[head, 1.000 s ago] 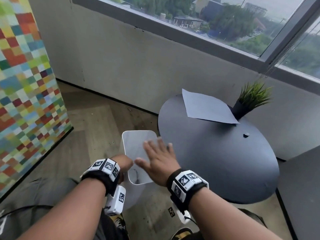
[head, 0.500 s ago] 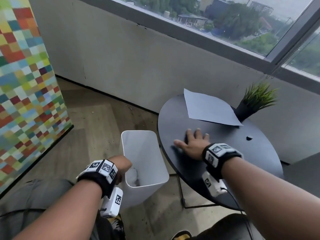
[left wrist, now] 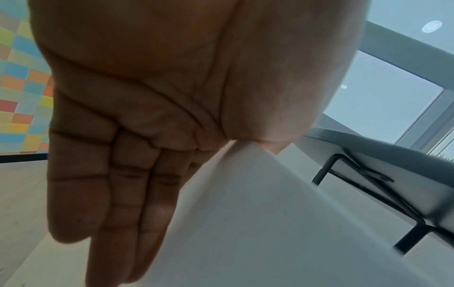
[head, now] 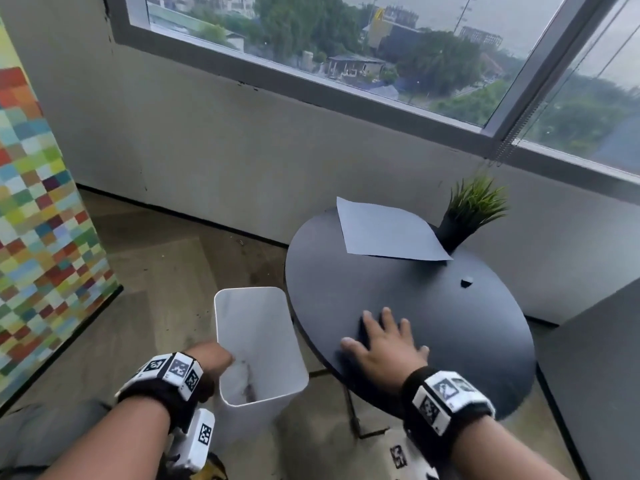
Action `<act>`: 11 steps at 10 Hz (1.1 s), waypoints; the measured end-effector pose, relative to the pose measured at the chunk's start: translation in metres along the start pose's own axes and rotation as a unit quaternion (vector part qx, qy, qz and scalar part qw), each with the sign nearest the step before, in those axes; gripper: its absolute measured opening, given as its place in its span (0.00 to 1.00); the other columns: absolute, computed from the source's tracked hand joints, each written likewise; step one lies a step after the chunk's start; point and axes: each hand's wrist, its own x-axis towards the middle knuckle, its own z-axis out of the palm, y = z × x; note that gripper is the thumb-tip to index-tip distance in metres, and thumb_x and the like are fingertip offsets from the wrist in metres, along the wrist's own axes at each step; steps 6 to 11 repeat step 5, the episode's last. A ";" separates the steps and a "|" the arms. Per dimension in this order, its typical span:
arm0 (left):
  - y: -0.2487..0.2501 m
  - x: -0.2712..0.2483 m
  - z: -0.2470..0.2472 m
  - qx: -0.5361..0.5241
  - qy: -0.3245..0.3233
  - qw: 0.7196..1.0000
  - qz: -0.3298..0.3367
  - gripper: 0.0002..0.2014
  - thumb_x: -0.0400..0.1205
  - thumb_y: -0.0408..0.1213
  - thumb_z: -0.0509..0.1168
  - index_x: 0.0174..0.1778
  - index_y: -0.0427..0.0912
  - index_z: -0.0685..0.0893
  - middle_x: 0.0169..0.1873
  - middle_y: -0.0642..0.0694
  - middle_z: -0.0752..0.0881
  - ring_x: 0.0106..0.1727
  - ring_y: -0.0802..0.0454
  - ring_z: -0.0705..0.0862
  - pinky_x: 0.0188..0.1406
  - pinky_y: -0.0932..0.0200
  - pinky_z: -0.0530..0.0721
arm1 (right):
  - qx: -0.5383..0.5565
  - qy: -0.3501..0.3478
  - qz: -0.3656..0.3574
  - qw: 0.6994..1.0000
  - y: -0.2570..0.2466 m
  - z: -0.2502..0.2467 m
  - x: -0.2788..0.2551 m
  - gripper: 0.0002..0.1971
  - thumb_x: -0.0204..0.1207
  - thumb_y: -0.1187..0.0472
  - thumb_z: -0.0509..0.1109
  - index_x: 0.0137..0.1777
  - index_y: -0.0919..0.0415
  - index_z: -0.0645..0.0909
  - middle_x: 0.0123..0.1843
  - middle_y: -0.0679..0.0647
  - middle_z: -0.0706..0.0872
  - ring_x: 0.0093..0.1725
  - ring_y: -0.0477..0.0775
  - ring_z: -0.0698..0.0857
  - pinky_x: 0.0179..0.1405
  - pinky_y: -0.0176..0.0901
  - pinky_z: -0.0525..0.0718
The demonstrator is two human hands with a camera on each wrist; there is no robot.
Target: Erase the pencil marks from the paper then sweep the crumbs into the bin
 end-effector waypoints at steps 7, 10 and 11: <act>-0.027 0.069 -0.005 0.134 0.005 0.991 -0.022 0.17 0.85 0.33 0.57 0.68 0.34 0.83 0.67 0.39 0.84 0.67 0.45 0.83 0.58 0.63 0.78 | 0.367 0.075 0.051 0.926 0.133 -0.057 -0.067 0.40 0.38 0.17 0.72 0.43 0.47 0.89 0.32 0.56 0.90 0.30 0.53 0.89 0.34 0.37 0.85; -0.027 0.069 -0.005 0.134 0.005 0.991 -0.022 0.17 0.85 0.33 0.57 0.68 0.34 0.83 0.67 0.39 0.84 0.67 0.45 0.83 0.58 0.63 0.78 | 0.367 0.075 0.051 0.926 0.133 -0.057 -0.067 0.40 0.38 0.17 0.72 0.43 0.47 0.89 0.32 0.56 0.90 0.30 0.53 0.89 0.34 0.37 0.85; -0.027 0.069 -0.005 0.134 0.005 0.991 -0.022 0.17 0.85 0.33 0.57 0.68 0.34 0.83 0.67 0.39 0.84 0.67 0.45 0.83 0.58 0.63 0.78 | 0.367 0.075 0.051 0.926 0.133 -0.057 -0.067 0.40 0.38 0.17 0.72 0.43 0.47 0.89 0.32 0.56 0.90 0.30 0.53 0.89 0.34 0.37 0.85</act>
